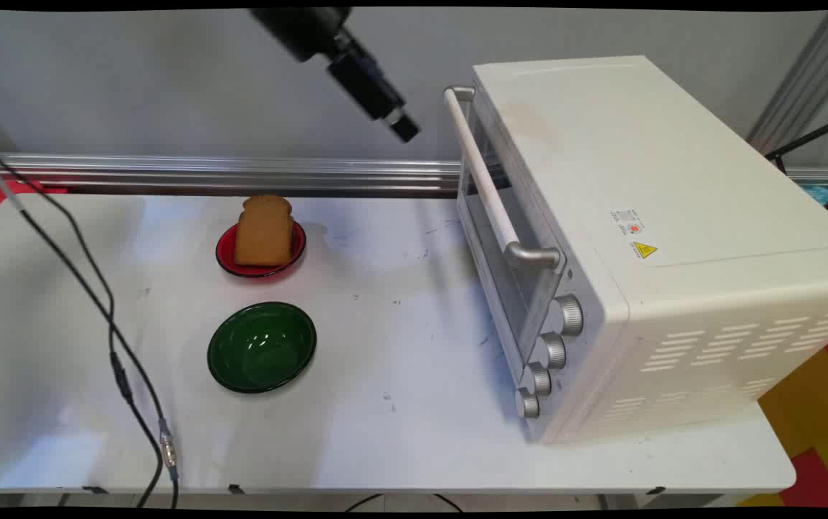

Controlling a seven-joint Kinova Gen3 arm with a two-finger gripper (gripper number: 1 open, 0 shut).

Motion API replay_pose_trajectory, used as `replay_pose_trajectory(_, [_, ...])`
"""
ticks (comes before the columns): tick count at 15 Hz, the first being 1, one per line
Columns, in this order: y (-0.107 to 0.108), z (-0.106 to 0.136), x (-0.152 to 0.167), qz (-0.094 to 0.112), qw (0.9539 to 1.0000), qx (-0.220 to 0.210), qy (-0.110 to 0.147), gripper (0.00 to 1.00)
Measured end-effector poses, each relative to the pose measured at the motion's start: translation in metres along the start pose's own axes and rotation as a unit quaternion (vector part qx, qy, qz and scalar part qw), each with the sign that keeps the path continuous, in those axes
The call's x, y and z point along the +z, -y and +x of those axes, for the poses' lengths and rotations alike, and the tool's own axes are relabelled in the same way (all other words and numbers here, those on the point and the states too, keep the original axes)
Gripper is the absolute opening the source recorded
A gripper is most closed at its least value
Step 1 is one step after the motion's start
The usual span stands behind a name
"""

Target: Open the oven

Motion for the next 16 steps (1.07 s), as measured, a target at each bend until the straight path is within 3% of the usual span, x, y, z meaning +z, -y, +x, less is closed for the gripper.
replay_pose_trajectory(7, [0.002, 0.048, 0.019, -0.007, 0.9995, 0.031, -0.006, 1.00])
replay_pose_trajectory(12, [0.006, 0.065, 0.032, -0.004, 0.9992, 0.041, -0.001, 1.00])
replay_pose_trajectory(13, [0.007, 0.067, 0.034, -0.002, 0.9991, 0.042, 0.000, 0.00])
replay_pose_trajectory(16, [0.009, 0.071, 0.040, 0.000, 0.9992, 0.041, 0.004, 0.00])
